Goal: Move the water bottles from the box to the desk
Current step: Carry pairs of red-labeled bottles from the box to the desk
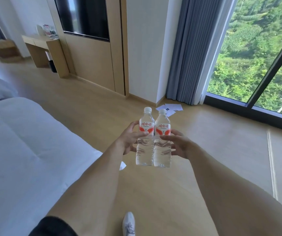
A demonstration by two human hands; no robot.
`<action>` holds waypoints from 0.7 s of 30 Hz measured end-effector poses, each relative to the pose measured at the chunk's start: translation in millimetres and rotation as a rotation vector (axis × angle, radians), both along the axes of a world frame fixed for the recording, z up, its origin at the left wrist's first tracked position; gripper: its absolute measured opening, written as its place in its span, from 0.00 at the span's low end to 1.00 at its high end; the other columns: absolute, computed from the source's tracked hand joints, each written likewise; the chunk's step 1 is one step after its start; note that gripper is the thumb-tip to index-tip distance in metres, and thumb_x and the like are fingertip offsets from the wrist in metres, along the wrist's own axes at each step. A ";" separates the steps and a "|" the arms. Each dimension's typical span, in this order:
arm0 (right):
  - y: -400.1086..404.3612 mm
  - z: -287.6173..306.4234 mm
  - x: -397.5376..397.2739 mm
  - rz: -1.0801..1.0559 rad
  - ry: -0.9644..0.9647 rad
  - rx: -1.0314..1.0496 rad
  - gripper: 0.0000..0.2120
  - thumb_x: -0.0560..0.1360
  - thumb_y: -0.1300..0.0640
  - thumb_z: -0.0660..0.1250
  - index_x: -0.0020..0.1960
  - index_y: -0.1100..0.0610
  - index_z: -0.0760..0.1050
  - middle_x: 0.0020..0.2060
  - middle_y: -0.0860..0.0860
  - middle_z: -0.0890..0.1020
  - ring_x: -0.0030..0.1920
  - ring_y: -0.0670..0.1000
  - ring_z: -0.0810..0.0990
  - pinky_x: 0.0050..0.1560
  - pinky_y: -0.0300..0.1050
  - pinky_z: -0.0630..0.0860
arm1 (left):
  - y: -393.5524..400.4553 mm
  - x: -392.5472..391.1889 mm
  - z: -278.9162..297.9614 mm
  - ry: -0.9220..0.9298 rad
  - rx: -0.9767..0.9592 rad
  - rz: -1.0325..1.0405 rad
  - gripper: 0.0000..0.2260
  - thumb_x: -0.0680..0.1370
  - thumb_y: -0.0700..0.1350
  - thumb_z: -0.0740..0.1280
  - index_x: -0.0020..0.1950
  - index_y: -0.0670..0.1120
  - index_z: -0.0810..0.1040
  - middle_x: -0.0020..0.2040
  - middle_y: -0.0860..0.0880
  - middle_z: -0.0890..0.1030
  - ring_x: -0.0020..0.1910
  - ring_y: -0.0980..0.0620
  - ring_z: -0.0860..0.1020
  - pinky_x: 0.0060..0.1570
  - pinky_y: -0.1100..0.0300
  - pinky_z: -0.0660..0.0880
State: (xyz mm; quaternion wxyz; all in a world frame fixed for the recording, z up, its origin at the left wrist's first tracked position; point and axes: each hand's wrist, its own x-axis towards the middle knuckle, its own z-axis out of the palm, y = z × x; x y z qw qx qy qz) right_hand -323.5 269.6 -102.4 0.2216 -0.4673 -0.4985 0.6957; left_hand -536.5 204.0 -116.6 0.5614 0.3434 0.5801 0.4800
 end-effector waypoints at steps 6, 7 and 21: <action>102.2 -0.9 -37.2 -0.017 -0.049 0.019 0.21 0.73 0.62 0.75 0.63 0.54 0.76 0.57 0.57 0.84 0.56 0.62 0.83 0.59 0.66 0.78 | 103.9 -37.0 -12.6 -0.046 0.017 -0.011 0.28 0.66 0.49 0.79 0.64 0.63 0.74 0.56 0.46 0.85 0.53 0.39 0.84 0.46 0.32 0.80; 120.2 0.6 -43.7 -0.024 -0.054 0.016 0.21 0.72 0.62 0.75 0.63 0.53 0.76 0.57 0.57 0.84 0.56 0.61 0.83 0.59 0.66 0.78 | 122.6 -44.0 -12.0 -0.057 0.014 -0.015 0.28 0.67 0.49 0.79 0.63 0.63 0.74 0.56 0.46 0.85 0.54 0.39 0.84 0.46 0.31 0.80; 306.5 1.1 -134.6 -0.005 -0.026 0.007 0.19 0.72 0.60 0.75 0.61 0.52 0.78 0.54 0.55 0.85 0.55 0.60 0.83 0.59 0.64 0.78 | 307.4 -134.4 -7.4 -0.068 -0.015 0.010 0.32 0.62 0.51 0.81 0.63 0.64 0.74 0.58 0.46 0.83 0.58 0.44 0.82 0.40 0.39 0.81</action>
